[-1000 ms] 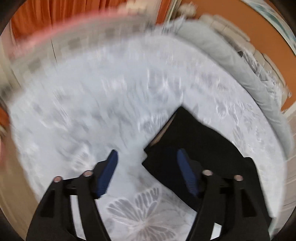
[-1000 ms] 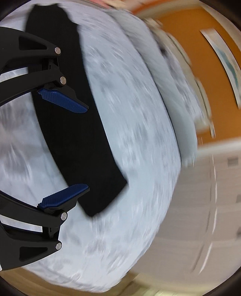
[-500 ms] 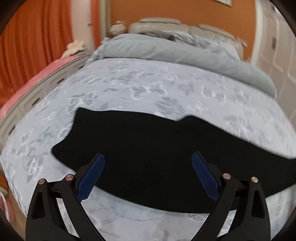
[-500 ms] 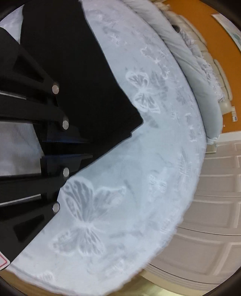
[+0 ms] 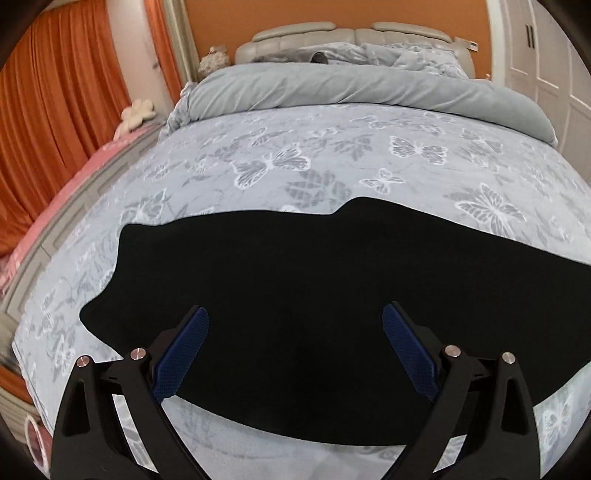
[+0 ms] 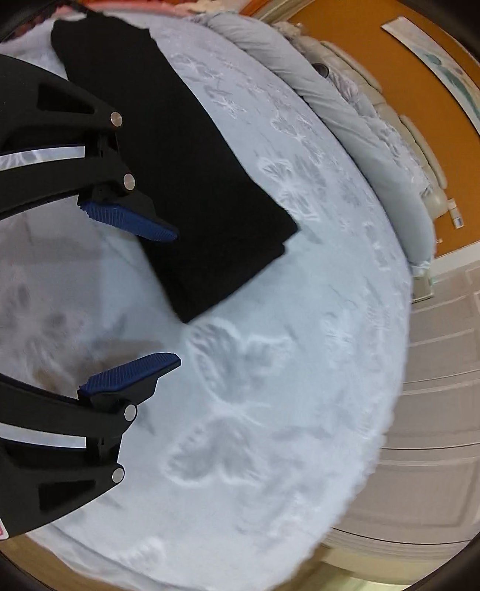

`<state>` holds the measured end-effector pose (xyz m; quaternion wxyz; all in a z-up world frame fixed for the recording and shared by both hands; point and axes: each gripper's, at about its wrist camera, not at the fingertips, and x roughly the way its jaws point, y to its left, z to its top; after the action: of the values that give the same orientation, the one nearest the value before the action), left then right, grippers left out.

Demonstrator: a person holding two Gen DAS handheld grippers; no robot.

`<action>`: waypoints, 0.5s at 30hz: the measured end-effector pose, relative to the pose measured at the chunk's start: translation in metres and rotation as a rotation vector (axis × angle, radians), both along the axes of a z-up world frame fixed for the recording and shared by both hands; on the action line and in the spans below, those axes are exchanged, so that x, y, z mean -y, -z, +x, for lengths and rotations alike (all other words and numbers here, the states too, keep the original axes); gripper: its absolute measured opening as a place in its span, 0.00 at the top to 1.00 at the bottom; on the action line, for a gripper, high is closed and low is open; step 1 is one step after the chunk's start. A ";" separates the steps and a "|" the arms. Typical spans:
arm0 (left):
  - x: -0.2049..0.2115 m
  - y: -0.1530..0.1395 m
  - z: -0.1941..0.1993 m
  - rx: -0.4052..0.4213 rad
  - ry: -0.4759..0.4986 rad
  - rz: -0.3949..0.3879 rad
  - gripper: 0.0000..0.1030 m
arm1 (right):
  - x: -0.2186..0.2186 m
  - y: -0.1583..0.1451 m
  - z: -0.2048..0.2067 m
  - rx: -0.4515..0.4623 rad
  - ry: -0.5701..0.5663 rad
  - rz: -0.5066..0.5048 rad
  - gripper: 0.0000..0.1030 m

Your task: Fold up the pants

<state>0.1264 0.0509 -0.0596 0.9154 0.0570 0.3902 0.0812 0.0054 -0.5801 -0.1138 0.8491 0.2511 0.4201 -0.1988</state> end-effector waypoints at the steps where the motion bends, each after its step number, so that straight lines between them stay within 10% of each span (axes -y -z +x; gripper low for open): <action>1: 0.003 0.000 -0.002 0.003 0.011 0.001 0.09 | 0.001 0.005 0.003 -0.010 0.004 0.026 0.40; 7: 0.014 0.001 -0.006 0.000 0.052 0.014 0.08 | 0.013 0.015 0.017 0.075 0.092 0.185 0.35; 10: 0.013 0.000 -0.005 -0.005 0.049 0.001 0.08 | 0.016 0.019 0.028 0.081 0.129 0.194 0.78; 15: 0.007 -0.001 -0.001 -0.033 0.041 -0.037 0.08 | 0.001 0.002 0.035 0.124 0.101 0.167 0.84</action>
<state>0.1253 0.0443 -0.0589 0.9113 0.0496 0.4053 0.0541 0.0404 -0.5814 -0.1154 0.8384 0.3535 0.3688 -0.1900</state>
